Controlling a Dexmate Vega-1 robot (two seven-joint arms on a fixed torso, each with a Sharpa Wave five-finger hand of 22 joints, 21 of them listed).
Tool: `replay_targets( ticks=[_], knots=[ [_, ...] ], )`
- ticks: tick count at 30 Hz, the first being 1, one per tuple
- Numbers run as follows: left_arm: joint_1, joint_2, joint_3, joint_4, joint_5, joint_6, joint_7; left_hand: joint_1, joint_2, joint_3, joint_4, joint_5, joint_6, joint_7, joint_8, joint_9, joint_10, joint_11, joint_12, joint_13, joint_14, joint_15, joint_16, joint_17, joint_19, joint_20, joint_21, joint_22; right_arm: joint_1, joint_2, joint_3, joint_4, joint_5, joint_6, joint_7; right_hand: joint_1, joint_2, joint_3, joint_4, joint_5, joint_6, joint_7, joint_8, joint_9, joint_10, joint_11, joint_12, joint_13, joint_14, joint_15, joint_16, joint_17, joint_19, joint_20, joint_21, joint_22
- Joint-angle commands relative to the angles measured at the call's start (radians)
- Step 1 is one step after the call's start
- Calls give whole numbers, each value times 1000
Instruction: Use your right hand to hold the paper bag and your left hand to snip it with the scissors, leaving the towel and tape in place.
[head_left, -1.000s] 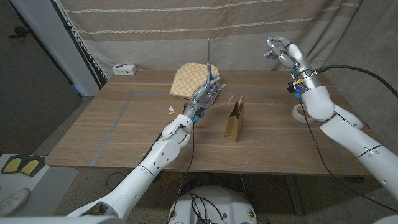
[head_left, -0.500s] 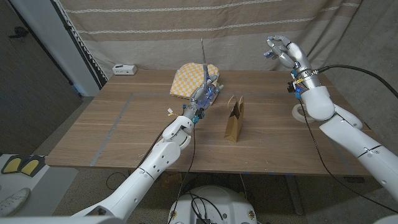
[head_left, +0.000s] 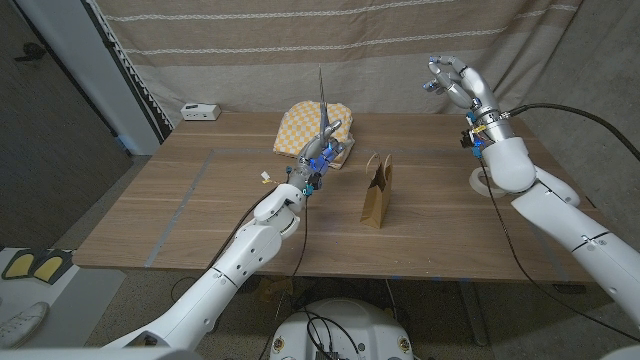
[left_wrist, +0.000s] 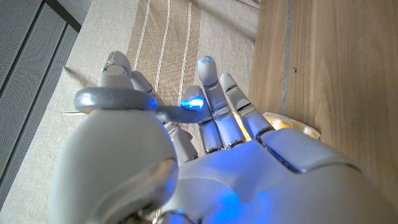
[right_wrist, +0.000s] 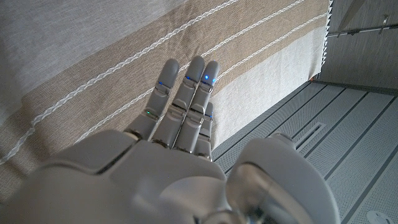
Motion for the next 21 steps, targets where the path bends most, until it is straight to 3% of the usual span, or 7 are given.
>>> replay_targets(
  ticks=[1, 3, 6, 7, 9, 16, 21],
  knots=[
    [-6, 68, -14, -31, 42, 43, 28, -114, -77, -271, 223, -8, 150, 239, 103, 3, 175, -187, 85, 4, 15, -88, -10, -12, 8, -23, -7, -4, 21, 9, -15, 18, 2, 4, 3, -8, 1, -4, -6, -3, 9, 1, -7, 2, 3, 5, 5, -1, -6, -106, -2, -1, 2, -67, -1, 3],
    [-13, 81, -18, -27, 32, 57, 11, -158, -78, -320, 231, -18, 103, 235, 69, -2, 146, -184, 82, 5, 13, -88, -20, -21, 3, -12, -15, -10, 24, 10, -18, 20, 2, 3, 4, -9, 2, -4, -6, -3, 9, 1, -8, 2, 4, 4, 6, -1, -6, -106, -3, -1, 2, -66, -2, 3],
    [-28, 102, -19, -18, 33, 70, -17, -190, -79, -346, 236, -25, 89, 247, 51, -2, 119, -180, 80, 5, 6, -87, -30, -30, -2, 5, -21, -13, 28, 10, -21, 23, 1, 0, 5, -10, 1, -4, -7, -4, 10, 0, -10, 2, 4, 4, 7, 0, -6, -105, -3, -2, 1, -66, -3, 3],
    [-33, 105, -19, -13, 31, 73, -27, -222, -80, -358, 242, -31, 56, 247, 26, -2, 92, -178, 79, 5, 0, -87, -37, -37, -4, 13, -26, -17, 30, 10, -22, 23, 1, 0, 5, -10, 1, -4, -7, -4, 10, 0, -10, 2, 4, 4, 7, -1, -7, -105, -4, -3, 2, -66, -3, 3],
    [-44, 113, -20, -3, 18, 85, -53, -283, -81, -363, 249, -44, -9, 243, -24, -1, 39, -174, 80, 5, -15, -87, -49, -45, -12, 25, -40, -24, 33, 10, -24, 26, 1, 1, 6, -11, 1, -4, -7, -4, 11, 0, -11, 2, 4, 5, 7, -1, -7, -105, -4, -3, 2, -66, -3, 3],
    [-101, 167, -4, 29, 12, 137, -171, -385, -78, -359, 250, -65, -151, 251, -123, 7, -139, -143, 62, -4, -113, -68, -98, -65, -67, 73, -81, -37, 42, 9, -30, 31, 1, -2, 10, -14, 0, -5, -7, -4, 11, 2, -14, 3, 5, 5, 9, -1, -7, -105, -4, -5, 2, -66, -5, 3],
    [-105, 182, -6, 16, 24, 153, -163, -412, -73, -355, 246, -66, -182, 250, -147, 13, -168, -130, 20, -64, -142, -56, -112, -74, -87, 81, -97, -40, 42, 7, -29, 34, 5, -1, 8, -16, 0, -5, -7, -5, 12, 1, -17, 3, 7, 8, 10, -1, -8, -105, -5, -6, 1, -65, -6, 3]
  ],
)
